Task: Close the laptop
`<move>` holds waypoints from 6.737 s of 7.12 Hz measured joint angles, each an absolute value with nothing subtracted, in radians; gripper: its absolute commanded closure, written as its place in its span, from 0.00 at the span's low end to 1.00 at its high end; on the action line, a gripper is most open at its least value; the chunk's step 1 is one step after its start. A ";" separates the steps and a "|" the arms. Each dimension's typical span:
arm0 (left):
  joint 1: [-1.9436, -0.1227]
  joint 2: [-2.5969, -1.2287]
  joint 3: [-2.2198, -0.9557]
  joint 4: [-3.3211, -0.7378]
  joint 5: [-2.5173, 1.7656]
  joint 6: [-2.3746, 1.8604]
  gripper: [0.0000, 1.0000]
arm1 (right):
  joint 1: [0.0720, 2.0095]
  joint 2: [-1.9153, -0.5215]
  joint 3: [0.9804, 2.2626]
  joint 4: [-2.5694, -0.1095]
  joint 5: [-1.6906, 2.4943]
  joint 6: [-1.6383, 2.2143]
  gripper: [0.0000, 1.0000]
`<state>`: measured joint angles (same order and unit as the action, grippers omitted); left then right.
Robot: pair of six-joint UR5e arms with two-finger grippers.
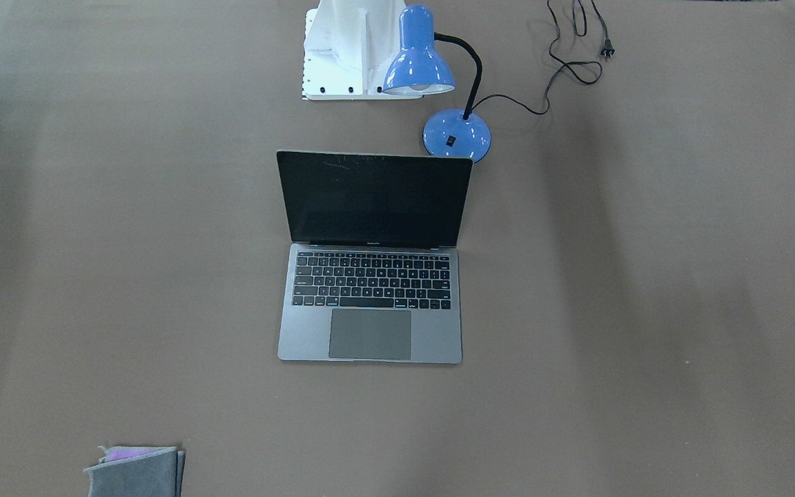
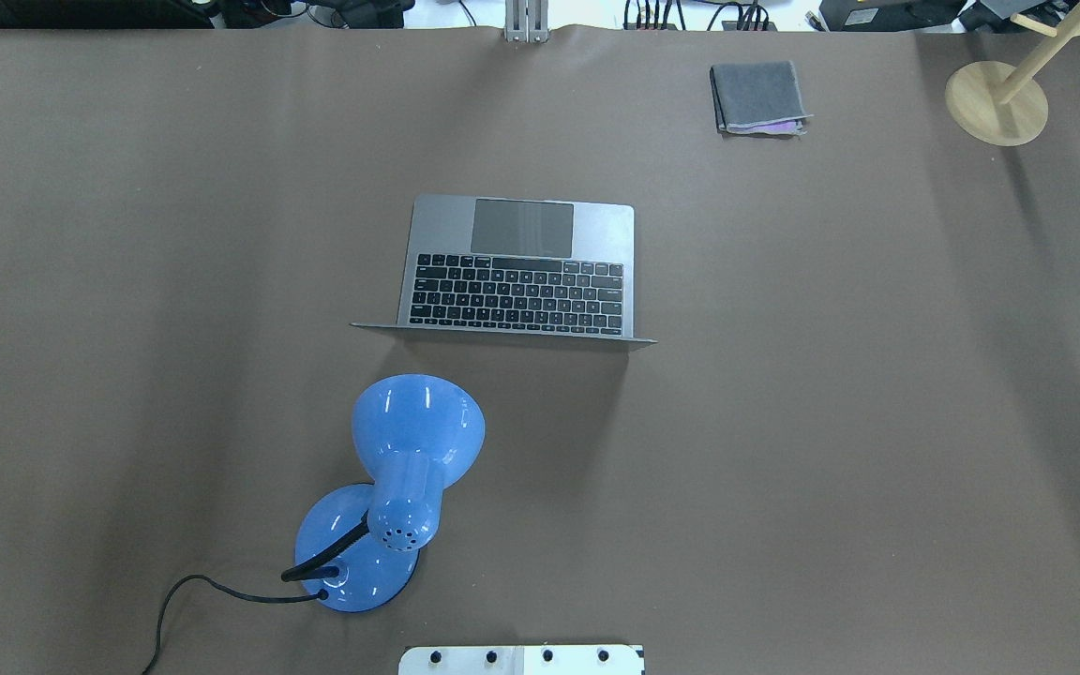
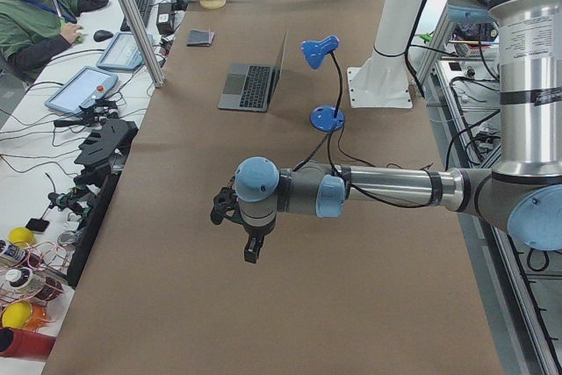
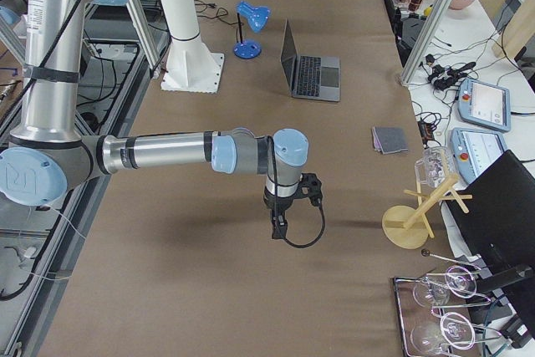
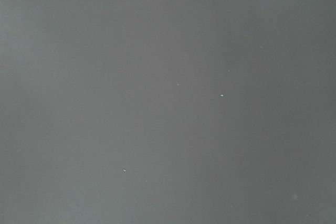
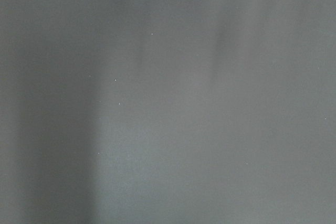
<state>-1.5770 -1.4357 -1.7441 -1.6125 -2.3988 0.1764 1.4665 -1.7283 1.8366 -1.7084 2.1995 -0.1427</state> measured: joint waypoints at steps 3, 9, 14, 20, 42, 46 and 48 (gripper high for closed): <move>-1.566 -1.426 -1.749 -1.618 -2.402 0.178 0.01 | 1.466 -1.729 1.854 -1.709 2.201 -0.143 0.00; -1.565 -1.433 -1.767 -1.619 -2.407 0.173 0.01 | 1.462 -1.716 1.988 -1.707 2.200 -0.132 0.00; -1.566 -1.516 -1.767 -1.750 -2.430 0.168 0.01 | 1.465 -1.712 2.005 -1.671 2.220 -0.127 0.00; -1.537 -1.548 -1.767 -1.916 -2.432 0.068 0.84 | 1.415 -1.685 2.006 -1.612 2.374 0.066 0.87; -0.634 -1.838 -1.764 -2.577 -2.199 -1.349 1.00 | 0.306 -1.398 2.167 -1.040 1.552 1.606 1.00; -0.630 -1.860 -1.781 -2.577 -2.199 -1.364 1.00 | 0.368 -1.373 2.140 -1.074 1.556 1.595 1.00; -0.631 -1.862 -1.786 -2.576 -2.202 -1.363 1.00 | 0.373 -1.328 2.113 -1.092 1.554 1.597 1.00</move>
